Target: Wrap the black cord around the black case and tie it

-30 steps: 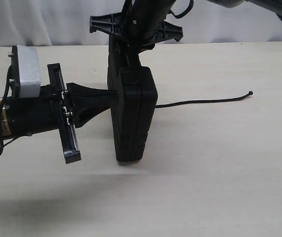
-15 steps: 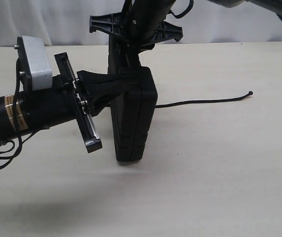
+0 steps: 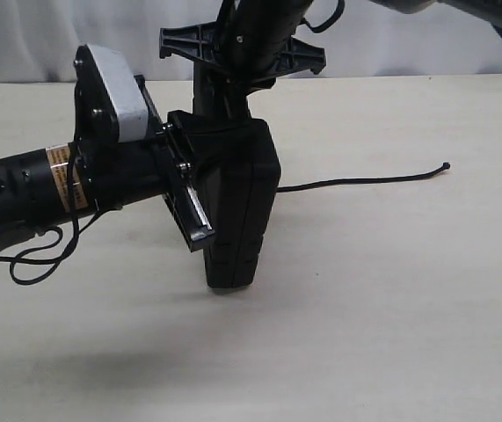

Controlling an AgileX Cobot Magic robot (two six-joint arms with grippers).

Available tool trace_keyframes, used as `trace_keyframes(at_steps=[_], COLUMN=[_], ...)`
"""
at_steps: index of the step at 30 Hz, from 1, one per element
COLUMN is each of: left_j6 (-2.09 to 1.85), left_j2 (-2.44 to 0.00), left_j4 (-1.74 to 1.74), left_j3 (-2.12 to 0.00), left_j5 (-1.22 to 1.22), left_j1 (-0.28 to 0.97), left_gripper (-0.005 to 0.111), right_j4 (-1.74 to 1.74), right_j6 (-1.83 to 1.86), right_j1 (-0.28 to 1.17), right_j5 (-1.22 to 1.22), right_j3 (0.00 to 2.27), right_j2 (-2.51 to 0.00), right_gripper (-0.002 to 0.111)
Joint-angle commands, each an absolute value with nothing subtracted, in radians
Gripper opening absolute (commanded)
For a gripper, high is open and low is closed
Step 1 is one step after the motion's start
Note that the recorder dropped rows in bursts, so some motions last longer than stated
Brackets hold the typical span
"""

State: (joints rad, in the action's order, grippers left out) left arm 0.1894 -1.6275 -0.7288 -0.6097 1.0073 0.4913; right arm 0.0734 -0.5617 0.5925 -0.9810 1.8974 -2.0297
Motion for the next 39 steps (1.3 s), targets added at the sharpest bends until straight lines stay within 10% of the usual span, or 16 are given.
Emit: trace_keyframes(at_steps=[1,39], left_j6=[0.200,0.183], left_j2=[-1.629,-1.683], left_j4=[-0.751,-0.746], left_j3=[-0.613,-0.613], left_j5=[0.954,0.871], left_j1=[0.496,0.496], left_gripper=[0.000,0.000], right_j4=[0.060,0.045], right_j6=[-0.564,-0.527], right_j1=[0.596,0.596], right_j5=[-0.999,-1.045], right_j3=[1.908,1.970], right_j2=[-2.026,-2.015], right_gripper=[0.004,0.029])
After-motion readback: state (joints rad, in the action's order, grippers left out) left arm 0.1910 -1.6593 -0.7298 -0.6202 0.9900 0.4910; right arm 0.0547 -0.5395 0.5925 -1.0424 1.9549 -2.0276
